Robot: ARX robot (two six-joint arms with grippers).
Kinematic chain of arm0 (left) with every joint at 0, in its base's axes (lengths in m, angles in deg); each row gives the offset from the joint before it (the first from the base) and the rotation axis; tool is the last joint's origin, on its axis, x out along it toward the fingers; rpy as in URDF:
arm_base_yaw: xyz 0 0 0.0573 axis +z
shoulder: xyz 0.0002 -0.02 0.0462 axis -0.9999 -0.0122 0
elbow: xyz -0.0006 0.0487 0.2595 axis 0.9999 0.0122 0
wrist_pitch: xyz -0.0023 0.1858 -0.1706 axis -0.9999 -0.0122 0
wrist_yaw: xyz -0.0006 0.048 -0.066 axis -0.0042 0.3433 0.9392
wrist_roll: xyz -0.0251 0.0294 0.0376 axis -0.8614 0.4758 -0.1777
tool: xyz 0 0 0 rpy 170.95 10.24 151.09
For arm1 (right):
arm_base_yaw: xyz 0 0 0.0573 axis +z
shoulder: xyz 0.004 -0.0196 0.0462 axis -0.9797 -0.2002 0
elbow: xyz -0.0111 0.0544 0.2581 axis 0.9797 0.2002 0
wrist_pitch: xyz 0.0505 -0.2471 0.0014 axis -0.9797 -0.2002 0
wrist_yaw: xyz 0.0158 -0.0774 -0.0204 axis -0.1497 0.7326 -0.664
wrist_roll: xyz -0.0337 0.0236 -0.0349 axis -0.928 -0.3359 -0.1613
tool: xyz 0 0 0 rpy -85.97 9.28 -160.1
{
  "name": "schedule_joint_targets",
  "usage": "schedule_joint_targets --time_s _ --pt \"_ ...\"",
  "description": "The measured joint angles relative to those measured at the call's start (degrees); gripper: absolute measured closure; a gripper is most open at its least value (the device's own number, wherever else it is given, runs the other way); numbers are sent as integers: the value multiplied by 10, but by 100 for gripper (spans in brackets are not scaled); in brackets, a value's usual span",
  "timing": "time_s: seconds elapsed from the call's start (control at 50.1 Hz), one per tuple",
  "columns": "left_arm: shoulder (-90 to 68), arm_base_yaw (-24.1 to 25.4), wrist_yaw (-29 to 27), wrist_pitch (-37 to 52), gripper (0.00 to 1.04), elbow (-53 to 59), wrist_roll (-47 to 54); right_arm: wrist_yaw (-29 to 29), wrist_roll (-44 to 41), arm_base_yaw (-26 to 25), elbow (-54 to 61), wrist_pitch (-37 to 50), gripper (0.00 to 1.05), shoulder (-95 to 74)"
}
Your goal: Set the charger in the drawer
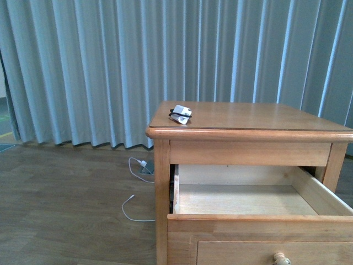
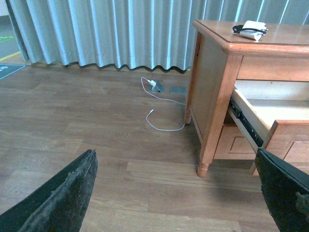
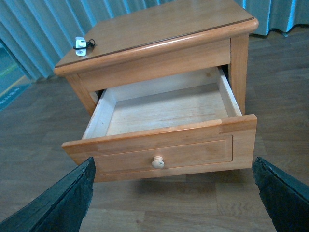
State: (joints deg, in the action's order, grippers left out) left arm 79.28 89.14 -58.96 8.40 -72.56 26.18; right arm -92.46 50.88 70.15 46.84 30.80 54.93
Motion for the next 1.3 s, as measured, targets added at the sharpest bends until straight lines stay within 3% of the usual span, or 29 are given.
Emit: schedule_joint_targets --time_s 0.14,0.998,1.118,1.218,1.298 --pt "0 0 0 0 6 0 0 -18 11 -47 17 -5 8 47" --pt "0 0 0 0 6 0 0 -19 11 -49 17 -4 8 47" --pt "0 0 0 0 6 0 0 50 -68 -23 60 74 27 76" --pt "0 0 0 0 6 0 0 62 -101 -7 78 47 45 119" --pt "0 0 0 0 6 0 0 142 -118 63 97 27 62 162"
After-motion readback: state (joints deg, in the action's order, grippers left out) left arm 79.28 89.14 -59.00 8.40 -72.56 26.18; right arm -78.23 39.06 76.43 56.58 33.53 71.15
